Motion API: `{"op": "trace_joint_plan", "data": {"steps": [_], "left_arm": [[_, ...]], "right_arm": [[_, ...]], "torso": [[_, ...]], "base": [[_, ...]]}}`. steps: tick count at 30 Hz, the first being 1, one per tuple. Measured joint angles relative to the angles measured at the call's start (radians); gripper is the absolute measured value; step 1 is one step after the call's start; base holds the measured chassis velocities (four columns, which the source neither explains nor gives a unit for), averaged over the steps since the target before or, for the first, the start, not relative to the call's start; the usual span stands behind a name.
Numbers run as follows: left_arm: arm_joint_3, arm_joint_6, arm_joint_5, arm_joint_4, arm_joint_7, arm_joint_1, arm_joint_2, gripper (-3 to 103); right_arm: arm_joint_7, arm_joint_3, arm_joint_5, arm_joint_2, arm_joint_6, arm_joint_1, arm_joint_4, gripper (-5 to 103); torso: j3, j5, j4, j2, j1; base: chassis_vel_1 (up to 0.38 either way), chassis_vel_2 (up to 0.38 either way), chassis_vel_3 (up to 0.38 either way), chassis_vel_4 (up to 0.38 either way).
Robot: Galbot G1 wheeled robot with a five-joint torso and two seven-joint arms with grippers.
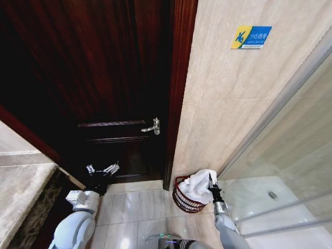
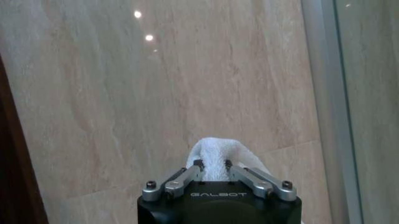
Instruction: Discard the used towel into the hamper.
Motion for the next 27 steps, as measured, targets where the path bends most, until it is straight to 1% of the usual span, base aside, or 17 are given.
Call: {"op": "trace_joint_plan", "data": {"steps": [11,13,20,27], "left_arm": [[0.0,0.0,0.0,0.0,0.0,0.0,0.0,100],[0.0,0.0,0.0,0.0,0.0,0.0,0.0,100],[0.0,0.0,0.0,0.0,0.0,0.0,0.0,100],[0.0,0.0,0.0,0.0,0.0,0.0,0.0,100]], "right_arm": [[-0.021,0.01,-0.035,0.014,0.029,0.04,-0.103,8],[-0.031,0.026,-0.071,0.02,0.048,0.052,-0.139,8],[-0.039,0.034,-0.084,0.026,0.05,0.069,-0.188,8],[-0.051,0.053,-0.124,0.032,0.045,0.09,-0.247,8]], "torso": [[0.0,0.0001,0.0,0.0,0.0],[0.0,0.0,0.0,0.0,0.0],[0.0,0.0001,0.0,0.0,0.0],[0.0,0.0001,0.0,0.0,0.0]], "base": [[0.0,0.0,0.0,0.0],[0.0,0.0,0.0,0.0],[0.0,0.0,0.0,0.0],[0.0,0.0,0.0,0.0]]}}
